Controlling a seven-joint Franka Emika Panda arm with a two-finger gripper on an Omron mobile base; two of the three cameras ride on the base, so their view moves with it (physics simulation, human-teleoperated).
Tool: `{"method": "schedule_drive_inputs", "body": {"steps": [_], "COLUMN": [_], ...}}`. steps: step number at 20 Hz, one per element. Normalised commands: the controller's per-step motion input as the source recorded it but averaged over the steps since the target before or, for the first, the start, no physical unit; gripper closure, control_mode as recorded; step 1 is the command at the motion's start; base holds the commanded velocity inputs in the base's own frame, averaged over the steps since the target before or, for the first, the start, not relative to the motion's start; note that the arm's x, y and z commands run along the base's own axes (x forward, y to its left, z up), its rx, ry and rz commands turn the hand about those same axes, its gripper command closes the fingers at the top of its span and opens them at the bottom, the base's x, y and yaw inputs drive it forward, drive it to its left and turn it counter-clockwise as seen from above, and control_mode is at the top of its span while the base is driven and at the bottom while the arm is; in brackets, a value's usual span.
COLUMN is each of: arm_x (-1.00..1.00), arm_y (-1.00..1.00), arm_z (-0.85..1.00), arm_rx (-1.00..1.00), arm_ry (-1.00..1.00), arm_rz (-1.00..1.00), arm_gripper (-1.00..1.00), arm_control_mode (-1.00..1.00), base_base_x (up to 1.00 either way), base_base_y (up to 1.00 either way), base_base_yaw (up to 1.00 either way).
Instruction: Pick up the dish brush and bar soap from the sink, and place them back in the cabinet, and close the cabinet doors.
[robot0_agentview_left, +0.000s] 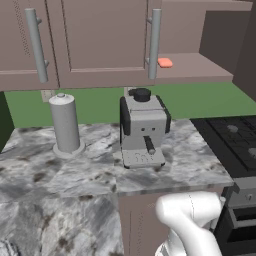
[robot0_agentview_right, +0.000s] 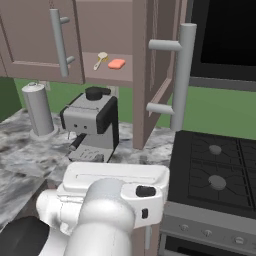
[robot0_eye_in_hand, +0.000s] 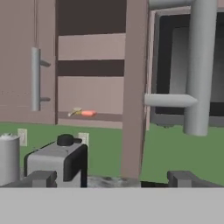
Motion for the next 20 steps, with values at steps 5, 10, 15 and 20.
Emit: {"method": "schedule_drive_inputs", "body": {"steps": [5, 10, 15, 20], "arm_x": [0.2, 0.18, 0.25, 0.23], "arm_y": [-0.38, -0.28, -0.33, -0.26], "arm_z": [-0.02, -0.1, -0.05, -0.01], "arm_rx": [0.06, 0.04, 0.05, 0.04], "arm_ry": [0.0, 0.0, -0.01, -0.03], "arm_rz": [0.09, 0.1, 0.12, 0.13], "arm_gripper": [-1.0, -1.0, -1.0, -1.0], "arm_control_mode": [-1.0, -1.0, -1.0, -1.0], "base_base_x": [0.0, 0.0, 0.0, 0.0], "base_base_y": [0.0, 0.0, 0.0, 0.0], "base_base_yaw": [0.0, 0.0, 0.0, 0.0]}}
